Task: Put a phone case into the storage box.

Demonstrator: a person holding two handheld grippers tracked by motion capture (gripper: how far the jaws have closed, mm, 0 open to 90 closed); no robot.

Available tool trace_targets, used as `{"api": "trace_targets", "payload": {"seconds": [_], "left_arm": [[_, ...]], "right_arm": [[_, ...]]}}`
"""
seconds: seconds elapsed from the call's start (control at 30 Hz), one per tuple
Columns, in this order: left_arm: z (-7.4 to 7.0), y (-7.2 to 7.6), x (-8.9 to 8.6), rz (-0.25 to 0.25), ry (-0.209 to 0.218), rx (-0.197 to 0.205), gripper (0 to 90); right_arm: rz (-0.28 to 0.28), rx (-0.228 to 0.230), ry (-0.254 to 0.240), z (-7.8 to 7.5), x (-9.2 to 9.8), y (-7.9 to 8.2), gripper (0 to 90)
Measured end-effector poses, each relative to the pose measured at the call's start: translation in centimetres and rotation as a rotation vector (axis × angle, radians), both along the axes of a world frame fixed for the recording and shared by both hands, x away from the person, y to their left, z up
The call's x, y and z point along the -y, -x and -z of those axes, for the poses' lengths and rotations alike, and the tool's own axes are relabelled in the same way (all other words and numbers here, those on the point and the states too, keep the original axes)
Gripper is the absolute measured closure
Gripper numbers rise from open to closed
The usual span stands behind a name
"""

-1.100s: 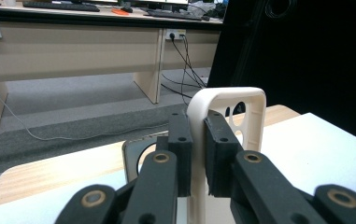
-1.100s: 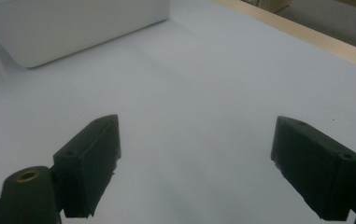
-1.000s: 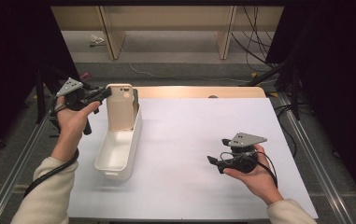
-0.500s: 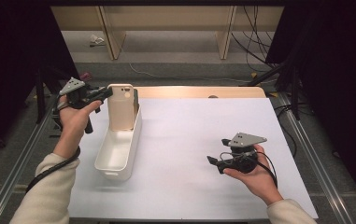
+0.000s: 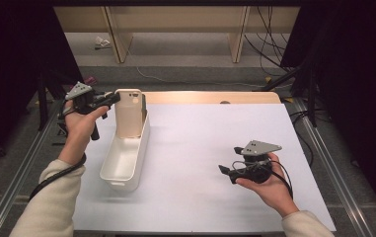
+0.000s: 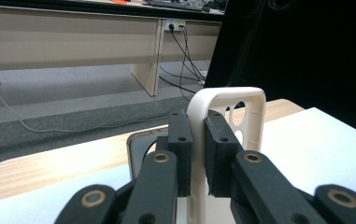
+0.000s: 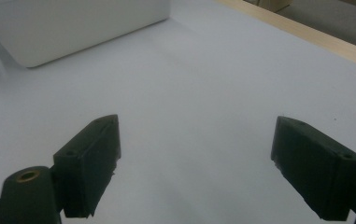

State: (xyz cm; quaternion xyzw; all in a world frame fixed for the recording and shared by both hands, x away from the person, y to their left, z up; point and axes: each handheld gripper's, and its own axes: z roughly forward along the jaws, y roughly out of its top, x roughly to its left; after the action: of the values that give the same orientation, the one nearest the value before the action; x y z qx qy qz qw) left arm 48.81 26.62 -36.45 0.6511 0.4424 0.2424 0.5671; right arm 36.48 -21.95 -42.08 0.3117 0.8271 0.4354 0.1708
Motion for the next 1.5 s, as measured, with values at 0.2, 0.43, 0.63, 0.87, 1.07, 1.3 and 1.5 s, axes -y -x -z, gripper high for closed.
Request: {"api": "trace_targets", "payload": {"seconds": [0.2, 0.43, 0.63, 0.87, 1.07, 1.3, 1.5], "left_arm": [[0.2, -0.3, 0.1, 0.001, -0.005, -0.006, 82.1], [0.2, -0.6, 0.2, 0.003, -0.009, -0.011, 82.1], [0.3, -0.7, 0.1, 0.002, -0.005, -0.013, 82.1], [0.1, -1.1, 0.1, 0.003, 0.005, -0.01, 82.1], [0.5, -1.3, 0.2, 0.004, 0.002, -0.022, 82.1], [1.3, -1.8, 0.1, 0.01, -0.008, -0.04, 82.0], [2.1, -2.3, 0.1, 0.012, -0.015, -0.058, 81.9]], "right_arm": [[0.001, 0.001, -0.002, 0.0, 0.0, 0.0, 16.7], [-0.001, 0.0, -0.001, 0.0, 0.0, 0.0, 16.8], [0.0, 0.0, -0.002, 0.0, 0.0, 0.0, 16.8], [0.001, -0.001, -0.002, 0.0, 0.0, 0.0, 16.7], [0.001, -0.001, -0.002, 0.0, 0.0, 0.0, 16.8], [0.0, 0.0, -0.001, 0.0, 0.0, 0.0, 16.8], [0.0, 0.0, -0.001, 0.0, 0.0, 0.0, 16.8]]}}
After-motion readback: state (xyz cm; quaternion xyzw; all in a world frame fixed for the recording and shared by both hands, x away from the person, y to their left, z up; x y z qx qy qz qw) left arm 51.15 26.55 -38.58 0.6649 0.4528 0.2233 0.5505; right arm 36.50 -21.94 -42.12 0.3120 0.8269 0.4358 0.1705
